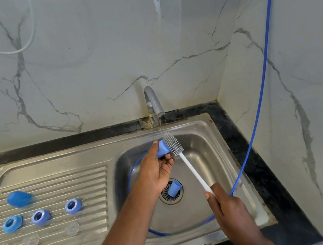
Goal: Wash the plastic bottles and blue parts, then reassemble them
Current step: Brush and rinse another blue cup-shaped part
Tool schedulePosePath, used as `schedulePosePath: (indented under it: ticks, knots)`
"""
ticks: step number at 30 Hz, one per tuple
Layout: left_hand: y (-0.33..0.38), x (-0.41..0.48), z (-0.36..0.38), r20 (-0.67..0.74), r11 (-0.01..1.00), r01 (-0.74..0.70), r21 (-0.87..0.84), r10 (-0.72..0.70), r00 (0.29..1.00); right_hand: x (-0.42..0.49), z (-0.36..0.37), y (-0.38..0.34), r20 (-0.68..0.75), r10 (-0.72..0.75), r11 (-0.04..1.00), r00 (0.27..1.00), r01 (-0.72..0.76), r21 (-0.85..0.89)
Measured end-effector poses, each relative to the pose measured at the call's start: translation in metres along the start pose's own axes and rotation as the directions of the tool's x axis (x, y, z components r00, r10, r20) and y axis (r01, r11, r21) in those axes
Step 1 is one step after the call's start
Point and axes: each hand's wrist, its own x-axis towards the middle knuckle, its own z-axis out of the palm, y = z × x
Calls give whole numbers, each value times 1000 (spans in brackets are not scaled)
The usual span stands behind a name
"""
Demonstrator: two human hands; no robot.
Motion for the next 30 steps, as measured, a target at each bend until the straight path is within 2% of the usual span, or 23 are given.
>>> schedulePosePath:
  ticks: [3, 6, 10, 14, 18, 21, 25, 30]
  knots:
    - [-3, 2, 5, -8, 1000, -2, 9, 2, 1000, 14, -1, -1, -45, -2, 1000, 999, 2, 5]
    - [1, 6, 7, -14, 999, -2, -39, 1, 1000, 11, 3, -1, -23, 21, 1000, 999, -21, 19]
    - [-5, 3, 3, -19, 999, -13, 44, 13, 1000, 11, 3, -2, -16, 32, 998, 999, -31, 54]
    - [3, 5, 5, -29, 998, -57, 34, 58, 998, 7, 8, -5, 14, -7, 1000, 1000, 7, 22]
    - [7, 3, 2, -30, 988, -74, 137, 79, 996, 9, 4, -4, 14, -2, 1000, 1000, 2, 5]
    - [11, 2, 4, -17, 990, -97, 103, 99, 995, 13, 4, -3, 31, -19, 1000, 999, 19, -9]
    - [27, 4, -2, 41, 984, -176, 20, 175, 984, -1, -2, 0, 68, -7, 995, 998, 1, 97]
    - [33, -2, -11, 34, 991, -125, 52, 124, 992, 15, -10, -11, 40, -27, 988, 999, 20, 155]
